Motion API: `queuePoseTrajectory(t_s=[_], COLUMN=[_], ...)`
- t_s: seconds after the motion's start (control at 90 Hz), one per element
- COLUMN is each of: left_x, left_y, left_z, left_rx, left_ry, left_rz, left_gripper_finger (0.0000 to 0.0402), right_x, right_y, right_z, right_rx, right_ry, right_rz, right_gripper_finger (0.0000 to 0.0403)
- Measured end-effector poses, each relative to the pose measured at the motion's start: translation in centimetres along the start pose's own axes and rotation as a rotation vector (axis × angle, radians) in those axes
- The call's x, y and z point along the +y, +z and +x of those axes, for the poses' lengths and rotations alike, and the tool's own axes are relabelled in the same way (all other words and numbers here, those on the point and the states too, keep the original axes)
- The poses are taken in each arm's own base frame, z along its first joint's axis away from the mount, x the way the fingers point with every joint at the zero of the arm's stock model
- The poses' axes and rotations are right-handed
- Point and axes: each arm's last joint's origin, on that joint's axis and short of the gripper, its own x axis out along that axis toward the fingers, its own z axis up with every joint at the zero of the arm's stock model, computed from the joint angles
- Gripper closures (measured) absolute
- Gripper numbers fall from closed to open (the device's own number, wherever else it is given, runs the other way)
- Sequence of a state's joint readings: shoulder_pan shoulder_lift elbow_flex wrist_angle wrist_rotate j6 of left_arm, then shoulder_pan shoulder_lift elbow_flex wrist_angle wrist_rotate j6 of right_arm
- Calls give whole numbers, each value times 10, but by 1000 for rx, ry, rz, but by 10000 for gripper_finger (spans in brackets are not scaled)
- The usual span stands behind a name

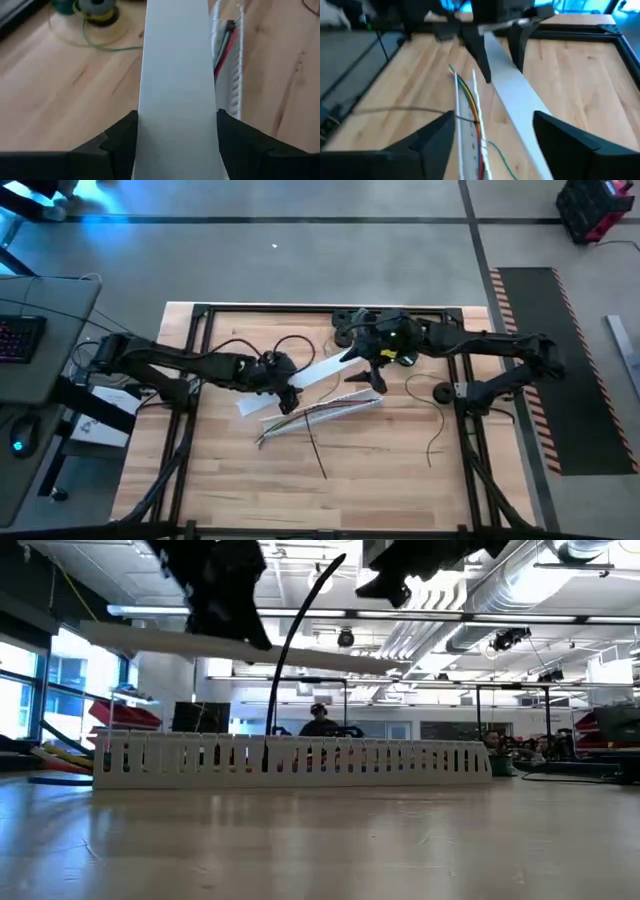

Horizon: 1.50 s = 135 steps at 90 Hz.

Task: Ziptie cables
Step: Close the white cable duct

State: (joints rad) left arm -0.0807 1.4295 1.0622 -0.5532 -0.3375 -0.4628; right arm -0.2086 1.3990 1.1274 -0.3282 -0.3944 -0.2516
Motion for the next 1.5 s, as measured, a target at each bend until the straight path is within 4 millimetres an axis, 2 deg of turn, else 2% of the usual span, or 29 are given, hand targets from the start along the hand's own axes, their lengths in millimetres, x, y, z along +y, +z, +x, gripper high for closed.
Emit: queuePoseTrajectory(t_s=[0.122,0.356,0.456,0.756,0.867,1.033,1.3,1.5], left_x=[-11,-29,-32,-34,-34,-35,-34,-34], left_y=[14,28,28,30,29,30,30,29], left_z=[5,16,18,15,15,15,15,15], left_rx=[39,50,60,46,49,47,44,59], left_ry=[2,-6,-4,-17,-28,-31,-25,-35], left_rz=[44,88,96,87,86,82,63,57], left_gripper_finger=[196,196,196,196,196,196,195,142], right_x=[2,6,8,3,3,3,2,3], right_y=[-3,-12,-16,-31,-34,-36,-38,-46], right_z=[19,46,52,70,72,72,71,69], right_rx=[47,126,158,255,278,293,322,397], right_ry=[11,10,1,-22,-19,-21,-43,-35], right_rz=[-99,-187,-248,-237,-231,-223,-219,-167], right_gripper_finger=[101,101,101,105,132,199,199,199])
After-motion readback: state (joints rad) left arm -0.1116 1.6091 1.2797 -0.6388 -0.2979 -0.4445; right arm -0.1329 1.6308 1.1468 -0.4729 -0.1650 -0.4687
